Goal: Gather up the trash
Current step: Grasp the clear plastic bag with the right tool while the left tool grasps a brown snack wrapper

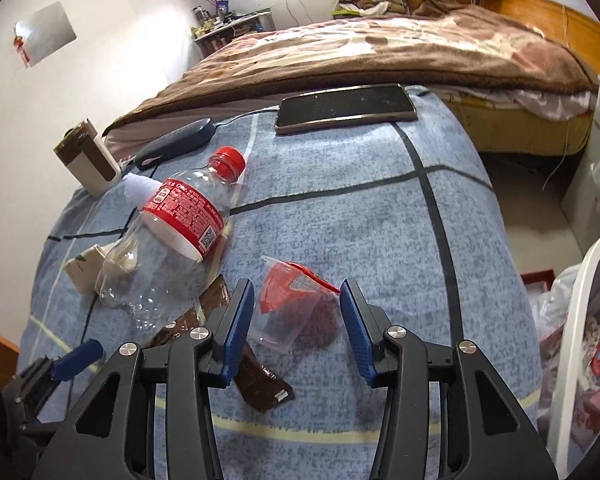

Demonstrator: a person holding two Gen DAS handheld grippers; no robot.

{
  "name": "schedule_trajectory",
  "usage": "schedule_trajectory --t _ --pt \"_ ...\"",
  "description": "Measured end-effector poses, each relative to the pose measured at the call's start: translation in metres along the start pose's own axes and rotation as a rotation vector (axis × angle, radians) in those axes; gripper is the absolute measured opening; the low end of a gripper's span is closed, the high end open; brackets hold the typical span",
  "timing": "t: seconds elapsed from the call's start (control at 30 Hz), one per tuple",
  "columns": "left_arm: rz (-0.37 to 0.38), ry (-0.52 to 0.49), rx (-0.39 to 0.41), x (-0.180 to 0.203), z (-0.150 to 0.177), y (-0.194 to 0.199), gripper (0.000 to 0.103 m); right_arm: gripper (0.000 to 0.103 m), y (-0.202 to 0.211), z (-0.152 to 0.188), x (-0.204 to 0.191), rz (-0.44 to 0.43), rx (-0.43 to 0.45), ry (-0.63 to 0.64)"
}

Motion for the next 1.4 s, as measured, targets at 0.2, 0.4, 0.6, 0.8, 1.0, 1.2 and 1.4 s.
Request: schedule_trajectory --t 0.2,0.4,0.6,0.8,1.0,1.2,1.4 --pt "0.009 -0.055 -0.017 0.010 -0.001 -0.011 0.071 0.046 0.004 -0.001 0.000 0.016 0.021 0.047" --pt "0.004 -0.086 -0.031 0.016 -0.002 -0.019 0.071 0.046 0.009 -0.001 0.009 0.008 0.036 0.010" --pt "-0.017 -0.113 -0.035 0.023 -0.004 -0.024 0.067 0.046 0.017 -0.001 0.014 -0.004 0.055 -0.009" --pt "-0.029 -0.128 -0.035 0.026 -0.006 -0.025 0.052 0.046 0.021 0.000 0.019 -0.013 0.062 -0.023" --pt "-0.034 -0.138 -0.033 0.029 -0.006 -0.025 0.033 0.046 0.023 0.001 0.020 -0.021 0.063 -0.023" --pt "-0.030 -0.142 -0.036 0.034 -0.004 -0.022 0.021 0.045 0.026 0.003 0.023 -0.023 0.065 -0.032" --pt "-0.009 -0.112 -0.031 0.036 -0.001 -0.017 0.020 0.045 0.031 0.003 0.025 -0.019 0.073 -0.033"
Point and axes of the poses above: each gripper's, at about its wrist camera, not at the fingertips, and y roughly against the way its jaws point, x to its right, z to its underside, the point moved 5 cm from there along -y, roughly the way its jaws point, and after that the axes turned 6 degrees about x, right-handed, at the moved point
